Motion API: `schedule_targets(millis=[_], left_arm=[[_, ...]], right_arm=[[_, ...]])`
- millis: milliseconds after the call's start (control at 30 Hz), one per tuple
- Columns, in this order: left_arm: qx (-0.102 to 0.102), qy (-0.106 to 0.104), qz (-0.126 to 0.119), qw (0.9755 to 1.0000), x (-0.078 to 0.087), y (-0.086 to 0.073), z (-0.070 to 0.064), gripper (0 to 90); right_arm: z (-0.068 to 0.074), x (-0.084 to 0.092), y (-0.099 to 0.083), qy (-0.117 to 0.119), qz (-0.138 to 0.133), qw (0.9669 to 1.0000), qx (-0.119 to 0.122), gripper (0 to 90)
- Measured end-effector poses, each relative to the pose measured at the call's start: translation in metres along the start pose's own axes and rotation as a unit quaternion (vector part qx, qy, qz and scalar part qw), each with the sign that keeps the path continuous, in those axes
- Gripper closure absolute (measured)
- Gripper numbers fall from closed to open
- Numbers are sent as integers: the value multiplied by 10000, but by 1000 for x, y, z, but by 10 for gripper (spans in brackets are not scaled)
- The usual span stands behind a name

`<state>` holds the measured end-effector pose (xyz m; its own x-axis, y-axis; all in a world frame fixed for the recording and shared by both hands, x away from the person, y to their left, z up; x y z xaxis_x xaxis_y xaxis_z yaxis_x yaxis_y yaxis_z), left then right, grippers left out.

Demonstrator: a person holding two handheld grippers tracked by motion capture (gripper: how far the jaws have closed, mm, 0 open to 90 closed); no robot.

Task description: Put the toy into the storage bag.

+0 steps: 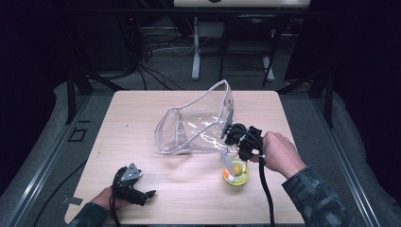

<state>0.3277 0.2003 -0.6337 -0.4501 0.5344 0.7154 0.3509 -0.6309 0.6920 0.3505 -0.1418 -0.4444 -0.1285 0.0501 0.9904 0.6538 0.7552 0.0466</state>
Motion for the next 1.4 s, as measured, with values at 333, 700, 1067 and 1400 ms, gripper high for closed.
schedule_targets(millis=[333,700,1067,1400], left_arm=[[1,-2,-1,10000,0,0,0,0],[-11,2,4,10000,0,0,0,0],[-18,-40,31,10000,1,0,0,0],[-7,-44,30,10000,1,0,0,0]], right_arm=[[-3,1,3,133,45,9999,11,879],[-12,5,2,277,104,9995,-75,880],[-16,14,4,318,79,9994,-91,880],[-23,23,6,238,113,9996,-43,881]])
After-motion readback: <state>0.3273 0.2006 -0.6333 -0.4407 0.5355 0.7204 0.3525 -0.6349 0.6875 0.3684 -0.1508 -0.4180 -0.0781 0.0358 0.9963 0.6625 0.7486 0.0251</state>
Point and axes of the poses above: each handheld gripper's, and its own axes: x roughly backward along the jaws, y roughly out of its top, z roughly to its left, the point moved 6 cm from there along -x, roughly forward along the jaws, and after that the axes turned 8 degrees about -x, right-handed, at the moved point
